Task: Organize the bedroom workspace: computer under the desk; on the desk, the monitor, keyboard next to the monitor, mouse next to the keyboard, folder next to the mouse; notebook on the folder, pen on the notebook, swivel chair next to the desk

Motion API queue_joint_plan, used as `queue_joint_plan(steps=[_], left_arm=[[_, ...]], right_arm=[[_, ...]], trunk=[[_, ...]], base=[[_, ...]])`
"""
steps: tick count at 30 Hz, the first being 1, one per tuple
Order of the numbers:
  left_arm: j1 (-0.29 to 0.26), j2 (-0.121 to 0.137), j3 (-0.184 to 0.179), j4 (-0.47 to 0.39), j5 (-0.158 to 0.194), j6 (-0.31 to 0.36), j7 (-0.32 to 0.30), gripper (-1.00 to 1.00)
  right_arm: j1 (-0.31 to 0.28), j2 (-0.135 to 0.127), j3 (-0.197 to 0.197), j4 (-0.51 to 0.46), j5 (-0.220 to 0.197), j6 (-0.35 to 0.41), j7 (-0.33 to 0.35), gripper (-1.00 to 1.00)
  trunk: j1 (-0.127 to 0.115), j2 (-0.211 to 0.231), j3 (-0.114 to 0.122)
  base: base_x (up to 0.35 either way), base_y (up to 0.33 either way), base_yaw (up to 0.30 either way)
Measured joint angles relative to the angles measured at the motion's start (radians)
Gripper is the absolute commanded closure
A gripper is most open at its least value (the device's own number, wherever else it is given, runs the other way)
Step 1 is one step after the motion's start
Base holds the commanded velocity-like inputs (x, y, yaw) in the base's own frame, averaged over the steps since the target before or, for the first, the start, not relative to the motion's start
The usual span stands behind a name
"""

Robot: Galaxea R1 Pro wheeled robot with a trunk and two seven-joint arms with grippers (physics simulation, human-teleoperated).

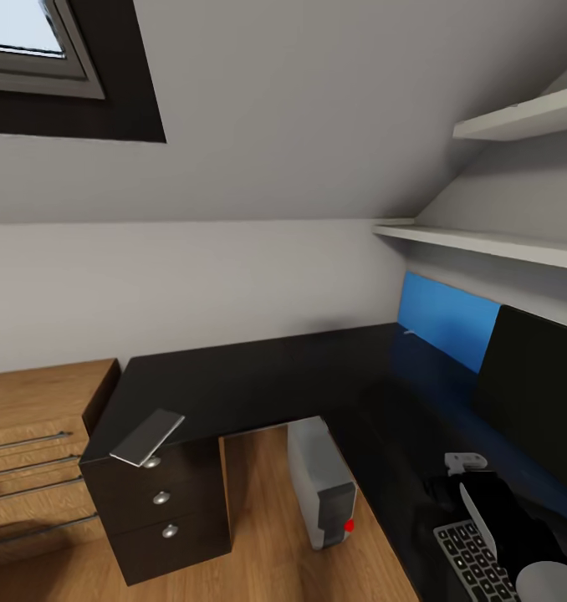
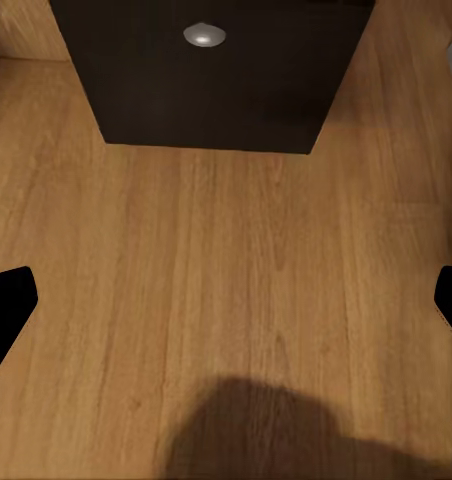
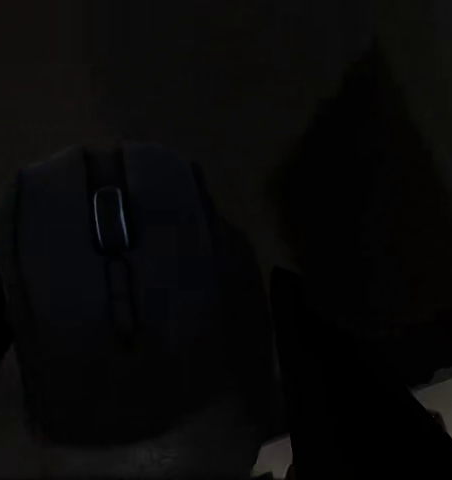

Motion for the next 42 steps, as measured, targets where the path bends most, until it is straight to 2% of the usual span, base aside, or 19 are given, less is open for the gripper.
queue_joint_plan(steps=[3, 4, 6, 8, 13, 22, 25, 30, 42], left_arm=[[0.0, 0.001, 0.002, -0.176, -0.001, 0.227, -0.001, -1.0], [0.0, 0.001, 0.003, -0.227, 0.0, 0.284, -0.002, -1.0], [0.0, 0.001, 0.003, -0.308, 0.002, 0.35, -0.003, -1.0], [0.0, 0.001, 0.004, -0.364, 0.002, 0.376, -0.004, -1.0], [0.0, -0.003, 0.005, -0.4, 0.005, 0.391, -0.007, -1.0], [0.0, -0.006, 0.005, -0.335, 0.007, 0.387, -0.009, -1.0], [0.0, -0.005, 0.005, -0.32, 0.007, 0.386, -0.008, -1.0], [0.0, -0.005, 0.004, -0.314, 0.007, 0.385, -0.007, -1.0], [0.0, -0.005, 0.004, -0.311, 0.008, 0.383, -0.008, -1.0]], right_arm=[[0.0, -0.001, -0.002, 0.0, 0.0, 0.0, 0.0, 1.0], [0.0, -0.001, -0.002, 0.0, 0.0, 0.0, 0.0, 1.0], [0.0, -0.002, -0.003, 0.0, 0.0, 0.0, 0.0, 1.0], [0.0, -0.01, -0.003, 0.0, 0.001, 0.0, 0.0, 1.0], [0.0, -0.019, -0.003, 0.0, 0.0, 0.0, 0.0, 1.0], [0.0, -0.018, -0.003, 0.0, 0.001, 0.0, -0.005, 1.0], [0.0, -0.017, -0.002, 0.001, 0.001, 0.0, -0.042, 1.0], [0.0, -0.015, 0.001, 0.002, 0.0, 0.0, -0.079, 1.0], [-0.001, -0.015, 0.001, 0.008, -0.001, 0.0, -0.081, 1.0]], trunk=[[0.012, -0.021, -0.009], [0.015, -0.028, -0.013], [0.023, -0.042, -0.019], [0.031, -0.056, -0.025], [0.042, -0.077, -0.035], [0.042, -0.077, -0.035], [0.042, -0.077, -0.035], [0.042, -0.077, -0.035], [0.042, -0.077, -0.035]], base=[[0.0, 0.0, 0.0], [0.0, 0.0, 0.0], [0.0, 0.0, 0.0], [0.0, 0.0, 0.0], [0.0, 0.0, 0.0], [0.0, 0.0, 0.0], [0.0, 0.0, 0.0], [0.0, 0.0, 0.0], [0.098, 0.0, 0.0]])
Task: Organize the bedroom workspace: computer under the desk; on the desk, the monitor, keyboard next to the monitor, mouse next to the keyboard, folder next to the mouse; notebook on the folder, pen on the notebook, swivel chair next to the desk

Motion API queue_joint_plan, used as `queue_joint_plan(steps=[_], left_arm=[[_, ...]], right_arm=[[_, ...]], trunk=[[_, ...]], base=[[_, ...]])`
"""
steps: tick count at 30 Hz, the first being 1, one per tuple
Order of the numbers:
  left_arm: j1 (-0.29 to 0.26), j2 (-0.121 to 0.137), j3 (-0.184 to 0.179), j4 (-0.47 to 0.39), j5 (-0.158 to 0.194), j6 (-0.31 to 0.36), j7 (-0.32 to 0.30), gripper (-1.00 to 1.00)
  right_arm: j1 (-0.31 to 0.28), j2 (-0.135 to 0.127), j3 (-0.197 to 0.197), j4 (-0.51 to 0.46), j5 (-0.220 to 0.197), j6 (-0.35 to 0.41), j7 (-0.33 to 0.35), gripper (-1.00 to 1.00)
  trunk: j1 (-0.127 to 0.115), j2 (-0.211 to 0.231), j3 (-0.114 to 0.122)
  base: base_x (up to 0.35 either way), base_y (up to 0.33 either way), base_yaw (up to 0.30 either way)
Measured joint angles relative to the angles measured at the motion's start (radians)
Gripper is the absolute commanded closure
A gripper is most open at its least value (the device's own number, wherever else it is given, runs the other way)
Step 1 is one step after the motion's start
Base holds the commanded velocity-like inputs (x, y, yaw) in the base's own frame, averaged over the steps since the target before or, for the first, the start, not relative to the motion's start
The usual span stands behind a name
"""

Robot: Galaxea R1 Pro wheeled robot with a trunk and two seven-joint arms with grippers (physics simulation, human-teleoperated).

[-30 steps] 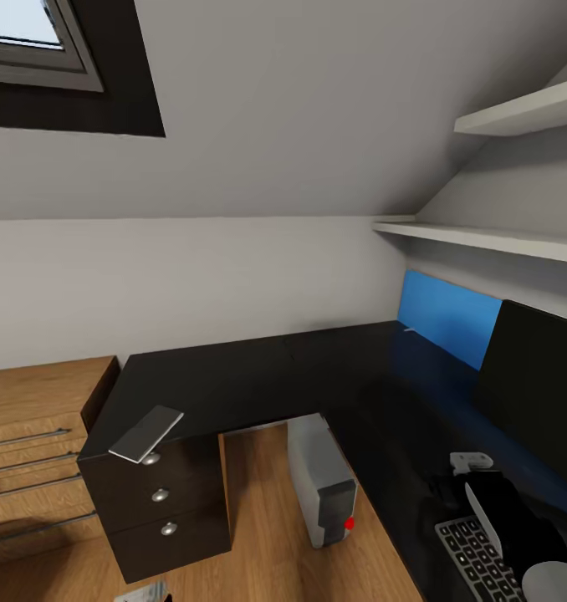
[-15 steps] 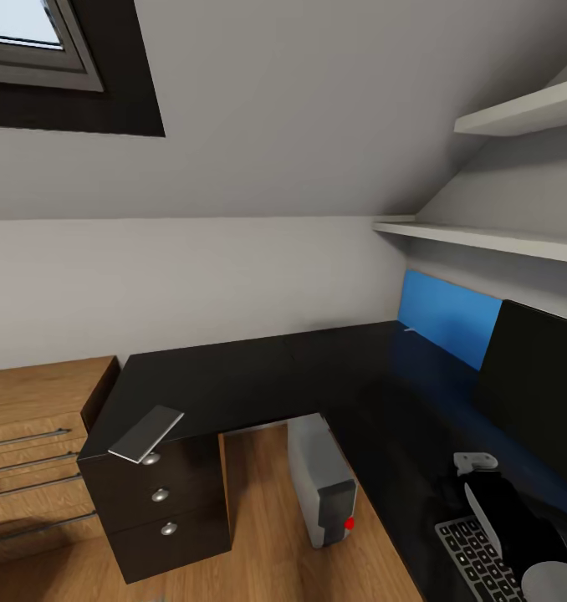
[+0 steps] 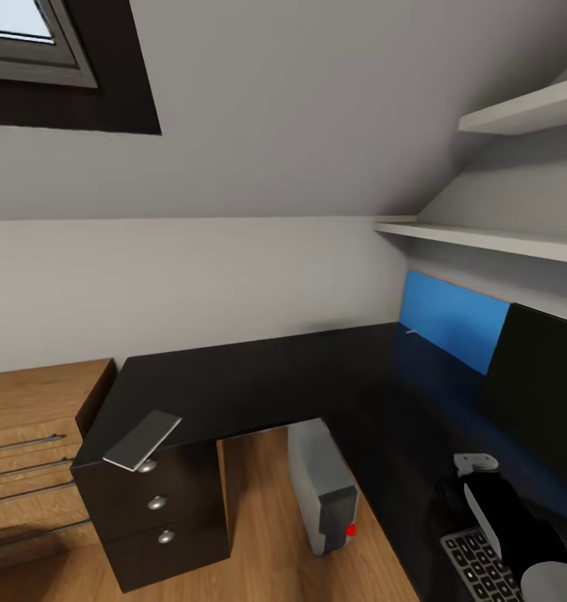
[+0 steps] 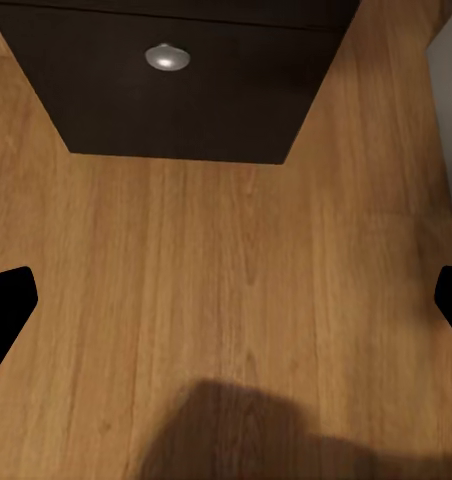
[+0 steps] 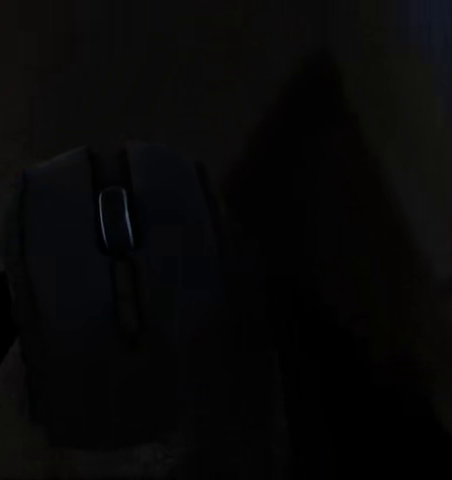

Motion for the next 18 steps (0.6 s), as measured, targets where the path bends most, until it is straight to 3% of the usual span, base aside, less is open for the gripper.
queue_joint_plan(steps=[5, 8, 12, 18], left_arm=[[0.0, 0.001, 0.001, 0.001, 0.003, 0.001, 0.001, -1.0], [0.0, 0.002, 0.001, 0.001, 0.025, 0.001, 0.002, -1.0], [0.0, 0.001, 0.001, 0.001, 0.045, 0.001, 0.003, -1.0], [0.0, 0.001, 0.001, 0.001, 0.049, 0.001, 0.003, -1.0]], right_arm=[[0.001, -0.001, -0.001, 0.0, -0.001, 0.0, 0.002, 1.0], [0.0, -0.002, -0.002, 0.0, -0.001, 0.001, 0.003, 1.0], [0.0, -0.003, -0.001, 0.001, -0.001, 0.004, 0.003, 1.0], [0.0, -0.003, 0.0, 0.002, -0.001, 0.005, 0.003, 1.0]], trunk=[[0.0, 0.0, 0.0], [0.0, 0.0, 0.0], [0.015, -0.028, -0.012], [0.038, -0.07, -0.031]], base=[[0.03, 0.0, 0.0], [0.004, 0.0, 0.0], [0.001, 0.0, 0.0], [0.0, 0.0, 0.0]])
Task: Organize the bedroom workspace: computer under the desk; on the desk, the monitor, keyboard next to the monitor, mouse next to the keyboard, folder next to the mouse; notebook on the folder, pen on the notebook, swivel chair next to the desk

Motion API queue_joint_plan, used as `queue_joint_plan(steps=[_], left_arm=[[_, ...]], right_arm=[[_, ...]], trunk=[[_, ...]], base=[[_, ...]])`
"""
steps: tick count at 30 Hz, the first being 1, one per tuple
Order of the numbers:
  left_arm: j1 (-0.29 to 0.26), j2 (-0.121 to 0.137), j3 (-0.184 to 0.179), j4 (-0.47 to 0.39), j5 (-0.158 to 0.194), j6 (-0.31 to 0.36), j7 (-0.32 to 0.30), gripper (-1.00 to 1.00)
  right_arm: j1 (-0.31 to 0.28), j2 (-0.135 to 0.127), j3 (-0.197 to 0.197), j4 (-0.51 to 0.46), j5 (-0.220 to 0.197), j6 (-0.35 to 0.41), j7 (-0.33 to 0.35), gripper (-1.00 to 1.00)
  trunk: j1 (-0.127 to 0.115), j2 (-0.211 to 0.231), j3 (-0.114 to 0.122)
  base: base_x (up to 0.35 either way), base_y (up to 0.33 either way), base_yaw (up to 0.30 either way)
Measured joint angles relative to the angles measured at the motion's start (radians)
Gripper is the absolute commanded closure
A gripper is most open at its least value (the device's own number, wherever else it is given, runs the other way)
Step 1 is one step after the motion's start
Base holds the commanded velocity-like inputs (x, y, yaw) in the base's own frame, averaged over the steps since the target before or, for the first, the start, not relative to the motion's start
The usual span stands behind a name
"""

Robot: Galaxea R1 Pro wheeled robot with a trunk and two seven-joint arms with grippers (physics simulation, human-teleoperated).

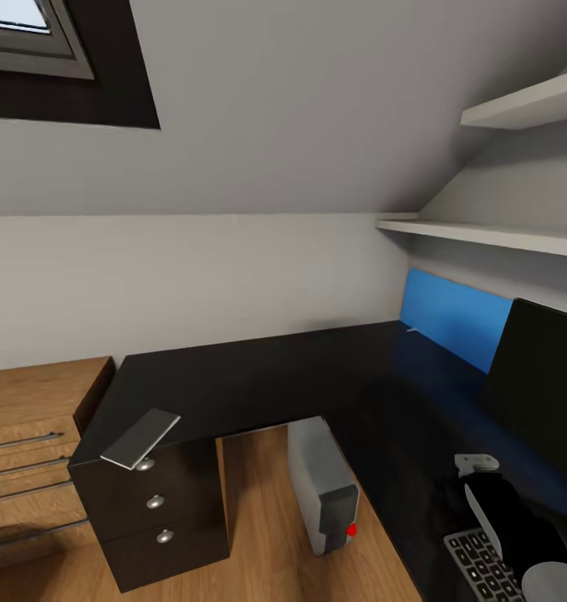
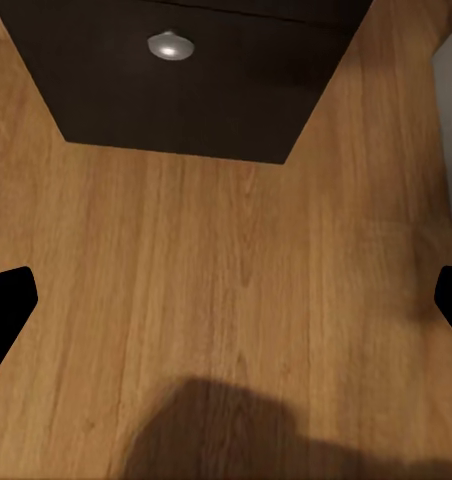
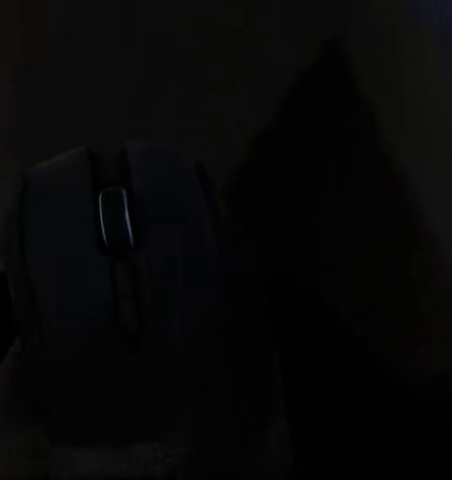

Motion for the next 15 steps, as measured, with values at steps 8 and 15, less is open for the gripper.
queue_joint_plan(steps=[8, 15], left_arm=[[0.0, -0.001, 0.0, 0.0, 0.0, 0.0, 0.0, -1.0], [0.0, -0.001, -0.001, 0.0, 0.0, 0.0, 0.0, -1.0]], right_arm=[[0.0, 0.001, 0.0, 0.0, 0.0, 0.001, 0.0, 1.0], [0.0, 0.001, 0.001, -0.005, 0.003, 0.0, 0.001, 1.0]], trunk=[[0.031, -0.056, -0.025], [0.038, -0.07, -0.031]], base=[[0.0, 0.0, 0.0], [0.0, 0.0, 0.0]])
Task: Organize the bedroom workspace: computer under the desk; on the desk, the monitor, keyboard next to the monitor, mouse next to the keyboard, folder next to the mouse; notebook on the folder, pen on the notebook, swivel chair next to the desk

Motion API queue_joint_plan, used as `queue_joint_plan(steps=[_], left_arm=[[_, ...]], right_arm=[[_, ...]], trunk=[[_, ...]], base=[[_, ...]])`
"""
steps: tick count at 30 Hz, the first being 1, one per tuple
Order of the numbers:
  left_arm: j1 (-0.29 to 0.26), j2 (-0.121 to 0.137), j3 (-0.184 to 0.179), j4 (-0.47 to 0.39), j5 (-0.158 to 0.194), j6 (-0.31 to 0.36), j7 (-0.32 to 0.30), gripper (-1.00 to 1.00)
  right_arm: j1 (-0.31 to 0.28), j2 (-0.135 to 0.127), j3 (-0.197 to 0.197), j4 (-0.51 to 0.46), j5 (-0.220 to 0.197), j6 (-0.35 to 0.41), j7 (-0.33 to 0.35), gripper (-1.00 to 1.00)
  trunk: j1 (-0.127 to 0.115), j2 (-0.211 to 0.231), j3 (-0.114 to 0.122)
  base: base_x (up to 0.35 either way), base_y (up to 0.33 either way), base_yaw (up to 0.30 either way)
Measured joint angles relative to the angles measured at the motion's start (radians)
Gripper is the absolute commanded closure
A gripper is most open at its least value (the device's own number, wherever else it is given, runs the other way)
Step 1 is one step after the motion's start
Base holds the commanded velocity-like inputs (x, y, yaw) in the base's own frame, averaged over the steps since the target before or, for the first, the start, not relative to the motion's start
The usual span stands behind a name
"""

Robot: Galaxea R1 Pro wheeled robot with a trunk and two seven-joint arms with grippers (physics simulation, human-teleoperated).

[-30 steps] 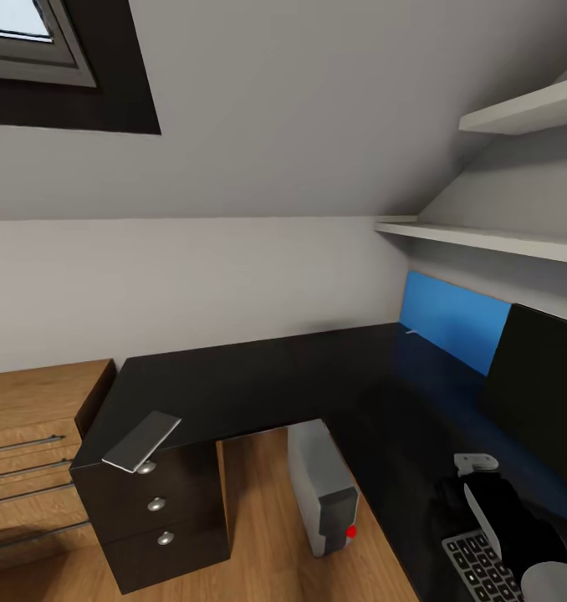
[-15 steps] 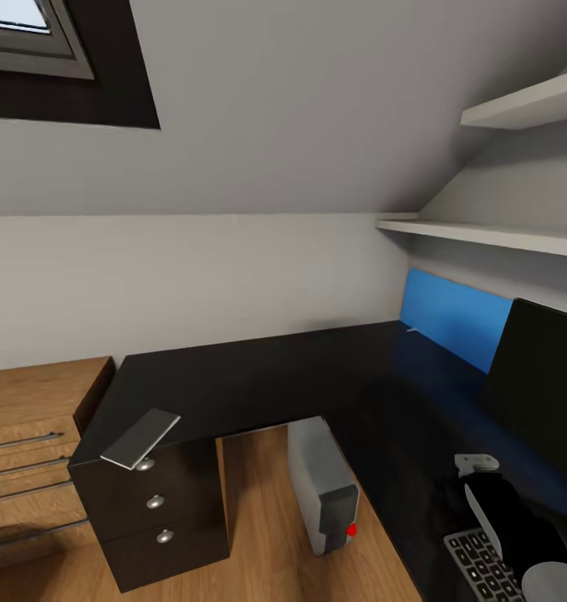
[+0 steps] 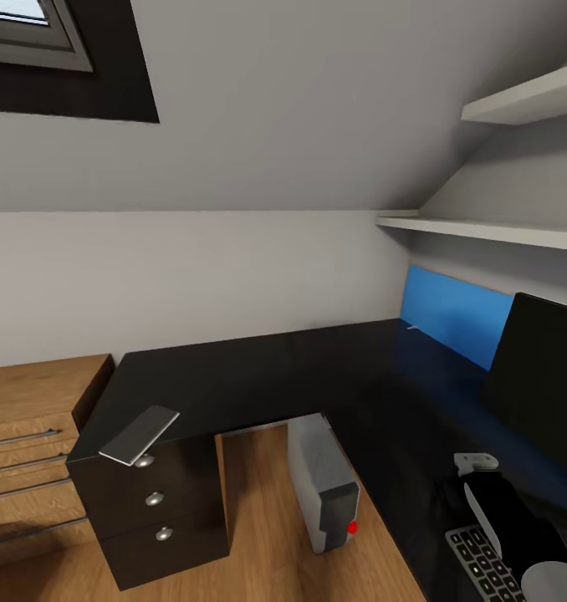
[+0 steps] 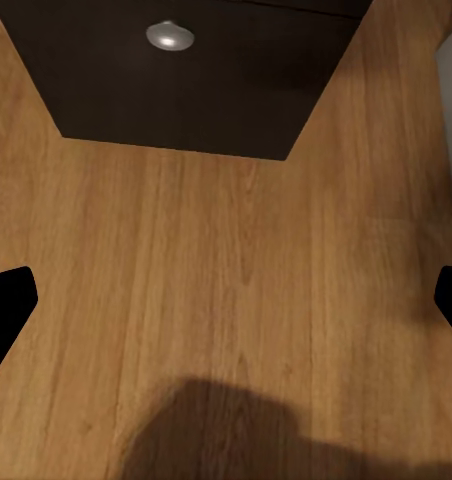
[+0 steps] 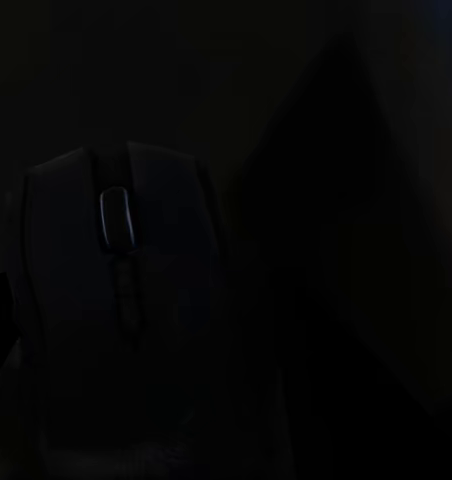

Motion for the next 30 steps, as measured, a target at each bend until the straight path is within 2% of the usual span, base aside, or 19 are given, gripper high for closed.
queue_joint_plan(steps=[6, 7, 9, 23, 30], left_arm=[[0.0, 0.001, 0.001, 0.0, 0.0, 0.0, 0.0, -1.0], [0.0, 0.0, 0.0, 0.0, 0.0, 0.0, 0.0, -1.0], [0.0, 0.001, 0.001, 0.0, 0.0, 0.0, 0.0, -1.0], [0.0, 0.001, 0.001, 0.0, -0.001, 0.0, 0.001, -1.0], [0.0, 0.002, 0.001, 0.0, 0.0, 0.0, 0.002, -1.0]], right_arm=[[0.0, 0.0, 0.0, 0.0, 0.001, 0.0, 0.0, 1.0], [0.0, 0.0, 0.0, 0.0, 0.001, 0.0, 0.0, -1.0], [0.0, 0.0, 0.0, 0.002, -0.011, -0.002, -0.001, -1.0], [0.001, 0.0, -0.002, -0.004, -0.008, -0.002, 0.002, -1.0], [0.001, 0.003, -0.006, -0.059, -0.011, -0.004, 0.003, -1.0]], trunk=[[0.0, 0.0, 0.0], [0.0, 0.0, 0.0], [0.0, 0.0, 0.0], [0.0, 0.0, 0.0], [0.0, 0.0, 0.0]], base=[[0.0, 0.0, 0.0], [0.0, 0.0, 0.0], [0.0, 0.0, 0.0], [0.0, 0.0, 0.0], [0.0, 0.0, 0.0]])
